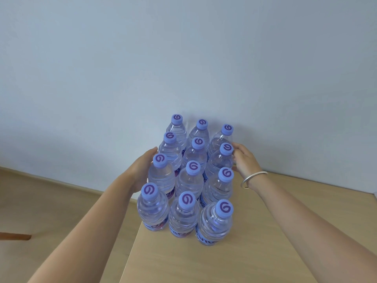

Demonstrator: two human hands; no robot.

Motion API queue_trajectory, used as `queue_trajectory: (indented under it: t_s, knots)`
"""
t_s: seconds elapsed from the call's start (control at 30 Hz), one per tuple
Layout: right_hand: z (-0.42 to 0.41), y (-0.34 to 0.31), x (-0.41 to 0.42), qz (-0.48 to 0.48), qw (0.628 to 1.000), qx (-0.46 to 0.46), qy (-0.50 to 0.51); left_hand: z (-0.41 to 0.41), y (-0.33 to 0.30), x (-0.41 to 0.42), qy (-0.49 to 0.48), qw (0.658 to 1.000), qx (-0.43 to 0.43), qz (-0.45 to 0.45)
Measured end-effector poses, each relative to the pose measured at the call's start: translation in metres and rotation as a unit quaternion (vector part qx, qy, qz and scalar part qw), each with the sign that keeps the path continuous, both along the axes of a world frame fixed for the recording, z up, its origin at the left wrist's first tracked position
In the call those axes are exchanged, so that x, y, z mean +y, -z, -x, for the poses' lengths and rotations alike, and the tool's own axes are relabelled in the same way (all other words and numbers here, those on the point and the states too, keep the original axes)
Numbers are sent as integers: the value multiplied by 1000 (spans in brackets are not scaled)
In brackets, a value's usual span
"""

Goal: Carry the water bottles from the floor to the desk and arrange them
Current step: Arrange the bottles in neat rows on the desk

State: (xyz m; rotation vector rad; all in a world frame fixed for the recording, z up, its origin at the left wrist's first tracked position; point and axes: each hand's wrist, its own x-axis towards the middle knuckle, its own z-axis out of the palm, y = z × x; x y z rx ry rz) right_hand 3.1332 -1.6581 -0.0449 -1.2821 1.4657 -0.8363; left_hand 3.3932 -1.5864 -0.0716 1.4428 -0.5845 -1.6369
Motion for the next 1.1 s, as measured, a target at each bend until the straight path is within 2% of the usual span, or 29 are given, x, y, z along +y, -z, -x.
queue_trajectory:
  t_s: [0.8,0.87,0.93,1.0,1.1]
  knots:
    - [-2,-1,1,-2,1000,2,-2,-7,14,-1,75,997,-2,7]
    - [0,-2,0,-4,1000,2,-6,-12,11,-6,71,997,-28,-18]
    - [3,-4,-2,-6,1000,4,-14,-19,2,-14,56,991,-106,-59]
    - [5,-6,-5,0,1000,3,-11,-23,-11,-27,20,984,-167,-63]
    - [8,-7,-12,-2,1000,15,-7,-23,-30,-52,1,987,-158,-15]
